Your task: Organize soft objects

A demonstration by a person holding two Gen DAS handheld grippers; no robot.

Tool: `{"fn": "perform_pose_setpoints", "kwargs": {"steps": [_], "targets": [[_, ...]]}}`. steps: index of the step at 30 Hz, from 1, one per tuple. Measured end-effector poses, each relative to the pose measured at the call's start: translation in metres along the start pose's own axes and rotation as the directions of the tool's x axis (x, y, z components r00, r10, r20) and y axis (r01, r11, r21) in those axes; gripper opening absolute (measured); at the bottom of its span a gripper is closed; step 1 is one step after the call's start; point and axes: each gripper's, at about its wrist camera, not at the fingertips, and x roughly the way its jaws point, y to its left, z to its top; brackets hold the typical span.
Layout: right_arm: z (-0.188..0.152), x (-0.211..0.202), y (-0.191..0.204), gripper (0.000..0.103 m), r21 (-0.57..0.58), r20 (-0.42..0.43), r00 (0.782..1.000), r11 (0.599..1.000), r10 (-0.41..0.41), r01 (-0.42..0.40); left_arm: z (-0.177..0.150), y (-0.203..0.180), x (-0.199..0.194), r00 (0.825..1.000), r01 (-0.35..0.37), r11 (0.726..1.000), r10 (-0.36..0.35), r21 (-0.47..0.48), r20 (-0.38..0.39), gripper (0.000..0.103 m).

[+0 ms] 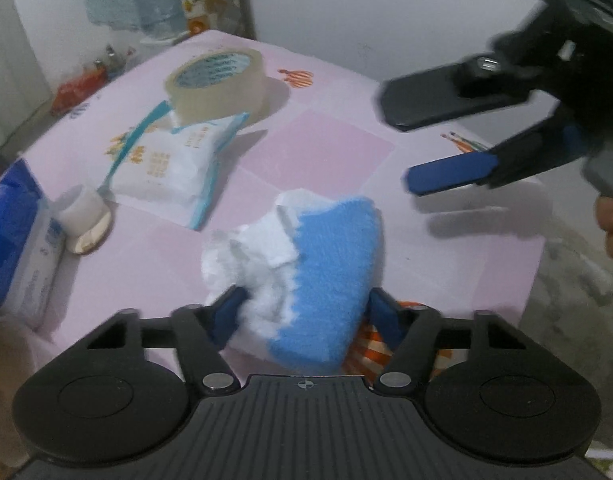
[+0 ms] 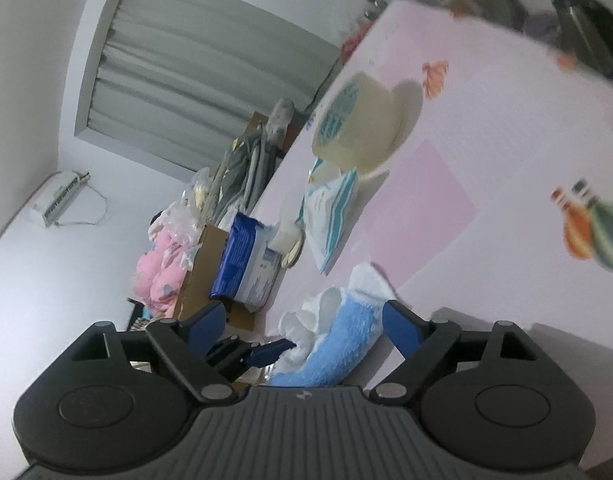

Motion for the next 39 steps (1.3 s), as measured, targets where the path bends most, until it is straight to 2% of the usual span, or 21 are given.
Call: {"fn": "perform_pose_setpoints", "kwargs": {"steps": [1,2,4,6,10,15,18,24,27,30,31,32,34,39], "targets": [[0.000,-0.003,0.003,0.096,-0.026,0.008,1.000,1.000,-0.010,0.010,0.000,0.000,-0.002,1.000,-0.010,1.000,0.011,-0.006,0.005,0.045],[0.000,-0.006,0.006,0.096,-0.051,0.013,1.000,0.999,-0.018,0.019,0.000,0.002,-0.003,1.000,-0.022,1.000,0.022,-0.017,0.007,0.041],[0.001,-0.009,0.013,0.096,-0.098,0.019,0.999,0.995,-0.034,0.036,-0.001,0.010,-0.005,0.999,-0.034,0.998,0.035,-0.052,0.009,0.025],[0.001,-0.012,0.019,0.096,-0.139,0.023,0.999,0.989,-0.049,0.052,-0.001,0.019,-0.008,0.999,-0.029,0.993,0.030,-0.110,0.012,0.020],[0.004,-0.008,0.025,0.096,-0.158,0.021,0.998,0.985,-0.063,0.066,-0.007,0.042,-0.018,0.998,0.054,0.959,-0.041,-0.277,0.052,0.018],[0.021,0.016,0.029,0.096,-0.171,0.016,0.995,0.980,-0.098,0.099,-0.020,0.061,-0.030,0.994,0.091,0.903,-0.060,-0.420,0.086,0.018],[0.035,0.041,0.030,0.096,-0.183,0.013,0.992,0.975,-0.124,0.124,-0.026,0.068,-0.040,0.990,0.123,0.876,-0.074,-0.466,0.122,0.018],[0.060,0.095,0.018,0.094,-0.145,0.038,0.983,0.972,-0.181,0.185,-0.037,0.076,-0.038,0.986,0.160,0.827,-0.102,-0.540,0.135,0.018],[0.063,0.114,0.017,0.089,-0.152,0.058,0.978,0.967,-0.199,0.205,-0.038,0.078,-0.036,0.984,0.169,0.817,-0.108,-0.552,0.143,0.018],[0.062,0.128,0.022,0.078,-0.181,0.059,0.976,0.960,-0.208,0.215,-0.039,0.079,-0.035,0.984,0.167,0.812,-0.101,-0.560,0.148,0.018],[0.061,0.132,0.022,0.071,-0.188,0.058,0.976,0.958,-0.208,0.215,-0.040,0.079,-0.036,0.984,0.168,0.808,-0.099,-0.565,0.150,0.018],[0.061,0.133,0.022,0.059,-0.194,0.058,0.977,0.958,-0.206,0.213,-0.041,0.079,-0.037,0.984,0.168,0.806,-0.098,-0.568,0.152,0.018],[0.059,0.135,0.022,0.047,-0.200,0.048,0.979,0.959,-0.196,0.202,-0.043,0.079,-0.038,0.984,0.165,0.803,-0.094,-0.573,0.153,0.018],[0.052,0.118,0.023,0.046,-0.195,0.077,0.979,0.960,-0.191,0.202,-0.045,0.076,-0.041,0.986,0.153,0.805,-0.082,-0.574,0.147,0.018]]}}
